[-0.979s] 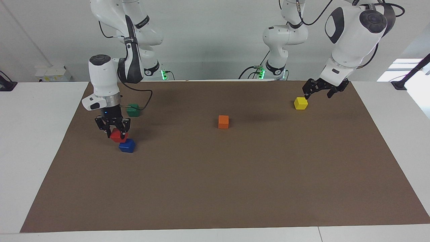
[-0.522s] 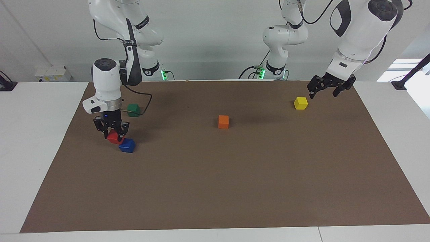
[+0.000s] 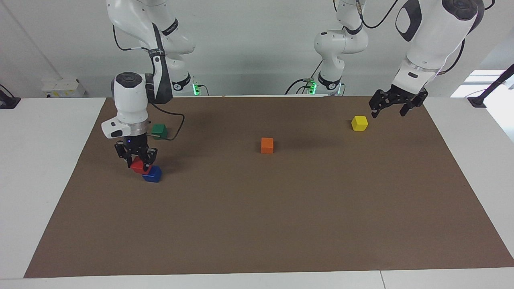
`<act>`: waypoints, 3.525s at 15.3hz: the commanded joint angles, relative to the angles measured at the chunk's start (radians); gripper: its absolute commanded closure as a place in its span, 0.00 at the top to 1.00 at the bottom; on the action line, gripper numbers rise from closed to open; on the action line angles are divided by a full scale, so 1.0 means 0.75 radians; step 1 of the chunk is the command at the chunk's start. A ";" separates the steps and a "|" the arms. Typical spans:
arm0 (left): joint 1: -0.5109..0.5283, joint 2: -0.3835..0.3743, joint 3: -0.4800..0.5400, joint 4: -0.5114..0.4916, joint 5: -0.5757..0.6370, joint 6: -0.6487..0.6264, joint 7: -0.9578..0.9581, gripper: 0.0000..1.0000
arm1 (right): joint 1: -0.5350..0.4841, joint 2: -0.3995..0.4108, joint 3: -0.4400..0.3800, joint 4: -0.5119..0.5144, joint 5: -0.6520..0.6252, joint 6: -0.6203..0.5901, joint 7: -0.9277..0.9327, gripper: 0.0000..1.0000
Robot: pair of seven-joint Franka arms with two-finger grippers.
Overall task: Transfer red block to right arm and stack on blue block
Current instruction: 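Lower the red cube onto the blue cube with the right gripper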
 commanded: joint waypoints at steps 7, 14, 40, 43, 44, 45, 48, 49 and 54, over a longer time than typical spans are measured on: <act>-0.001 -0.006 0.004 -0.005 0.016 -0.010 -0.012 1.00 | 0.018 0.043 0.006 0.042 -0.043 -0.026 0.086 0.00; -0.001 -0.008 0.004 -0.005 0.016 -0.012 -0.014 1.00 | 0.003 0.045 0.006 0.042 -0.043 -0.019 0.075 0.00; -0.001 -0.008 0.004 -0.005 0.016 -0.012 -0.012 1.00 | 0.022 0.043 0.018 0.250 0.081 -0.364 -0.041 1.00; -0.001 -0.006 0.004 -0.005 0.016 -0.012 -0.012 1.00 | 0.022 0.023 0.018 0.367 0.323 -0.555 -0.296 1.00; -0.001 -0.006 0.004 -0.005 0.016 -0.012 -0.014 1.00 | 0.018 0.007 0.016 0.396 0.386 -0.630 -0.378 1.00; -0.001 -0.008 0.004 -0.005 0.016 -0.010 -0.014 1.00 | 0.014 -0.012 0.016 0.420 0.433 -0.704 -0.427 1.00; -0.001 -0.008 0.004 -0.005 0.016 -0.012 -0.014 1.00 | 0.012 -0.069 0.016 0.465 0.458 -0.906 -0.528 1.00; -0.001 -0.008 0.004 -0.005 0.016 -0.012 -0.014 1.00 | 0.014 -0.081 0.016 0.476 0.458 -0.958 -0.554 1.00; -0.001 -0.008 0.004 -0.005 0.016 -0.012 -0.014 1.00 | 0.016 -0.092 0.014 0.663 0.513 -1.217 -0.583 1.00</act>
